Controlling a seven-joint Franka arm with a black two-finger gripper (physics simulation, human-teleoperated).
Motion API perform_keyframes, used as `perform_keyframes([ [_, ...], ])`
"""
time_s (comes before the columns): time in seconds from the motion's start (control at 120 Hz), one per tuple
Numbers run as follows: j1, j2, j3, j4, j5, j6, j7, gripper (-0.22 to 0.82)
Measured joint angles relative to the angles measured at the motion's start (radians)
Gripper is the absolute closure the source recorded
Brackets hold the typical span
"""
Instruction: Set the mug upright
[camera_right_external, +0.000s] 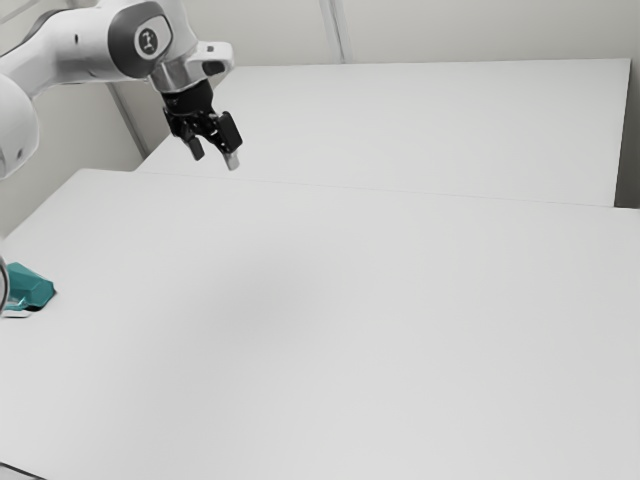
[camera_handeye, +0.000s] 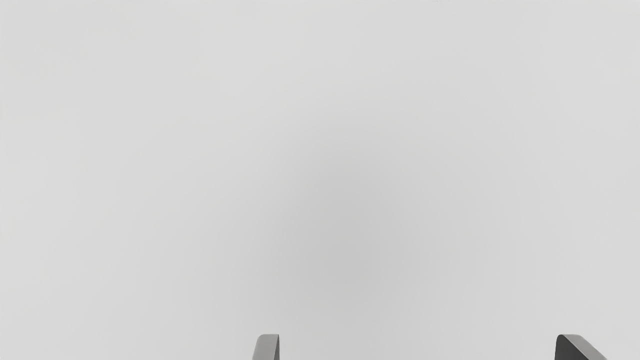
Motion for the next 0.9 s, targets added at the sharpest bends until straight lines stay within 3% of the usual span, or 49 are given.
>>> perform_keyframes([
  [0.167, -0.002, -0.028, 0.035, -0.048, 0.001, 0.028, 0.007, 0.0],
  [0.308, 0.009, -0.289, 0.051, -0.434, -0.001, 0.137, -0.001, 0.0],
  [0.492, 0.022, -0.543, 0.062, -0.817, -0.001, 0.298, -0.029, 0.0],
  [0.725, 0.213, -0.526, 0.065, -0.884, -0.018, 0.451, -0.009, 0.0],
  [0.9, 0.385, -0.481, 0.065, -0.89, -0.242, 0.537, 0.171, 0.0],
])
